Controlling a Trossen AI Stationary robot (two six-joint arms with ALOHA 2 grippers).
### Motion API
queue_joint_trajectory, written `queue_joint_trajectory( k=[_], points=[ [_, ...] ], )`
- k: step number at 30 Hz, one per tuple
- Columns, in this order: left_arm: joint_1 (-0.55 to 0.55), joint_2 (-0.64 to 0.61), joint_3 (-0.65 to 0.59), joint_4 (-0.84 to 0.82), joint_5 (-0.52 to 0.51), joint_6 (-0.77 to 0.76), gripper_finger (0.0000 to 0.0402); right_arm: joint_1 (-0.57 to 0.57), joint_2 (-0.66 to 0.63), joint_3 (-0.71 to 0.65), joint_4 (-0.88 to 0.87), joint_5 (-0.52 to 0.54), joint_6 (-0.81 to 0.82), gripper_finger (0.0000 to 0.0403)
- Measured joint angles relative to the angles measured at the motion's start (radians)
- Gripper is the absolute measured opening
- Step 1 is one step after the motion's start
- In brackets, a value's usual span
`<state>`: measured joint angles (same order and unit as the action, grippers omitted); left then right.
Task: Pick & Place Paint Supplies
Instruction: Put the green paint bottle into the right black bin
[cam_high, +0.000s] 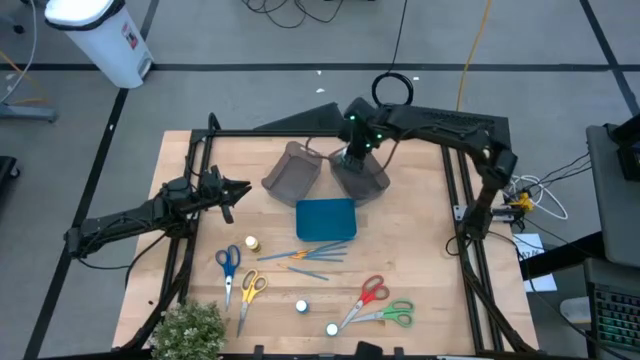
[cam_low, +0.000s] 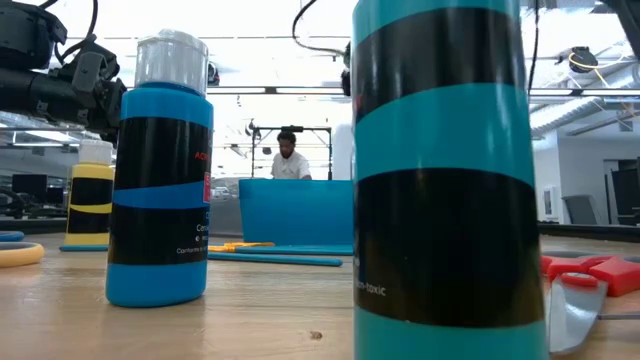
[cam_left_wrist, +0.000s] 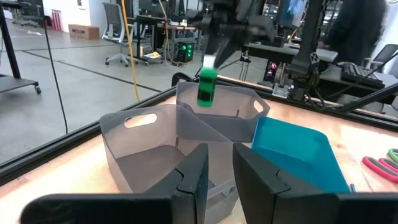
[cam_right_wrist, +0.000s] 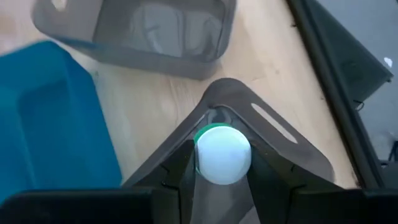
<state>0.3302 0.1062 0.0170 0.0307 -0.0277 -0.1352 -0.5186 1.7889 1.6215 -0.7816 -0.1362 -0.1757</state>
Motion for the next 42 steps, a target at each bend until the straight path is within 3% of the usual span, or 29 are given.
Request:
queue_joint_trajectory(
  k=[12, 24, 39, 42],
  points=[
    [0.0, 0.0, 0.0, 0.0, 0.0, 0.0, 0.0081, 0.007, 0.093, -0.001, 0.111, 0.0, -0.101, 0.0105],
    [0.0, 0.0, 0.0, 0.0, 0.0, 0.0, 0.0081, 0.007, 0.098, -0.004, 0.149, 0.002, -0.102, 0.0105],
    [0.0, 0.0, 0.0, 0.0, 0.0, 0.0, 0.0081, 0.016, 0.095, -0.151, 0.302, 0.001, -0.071, 0.0105],
    [0.0, 0.0, 0.0, 0.0, 0.0, 0.0, 0.0081, 0.016, 0.095, -0.151, 0.303, 0.002, -0.072, 0.0123]
  ],
)
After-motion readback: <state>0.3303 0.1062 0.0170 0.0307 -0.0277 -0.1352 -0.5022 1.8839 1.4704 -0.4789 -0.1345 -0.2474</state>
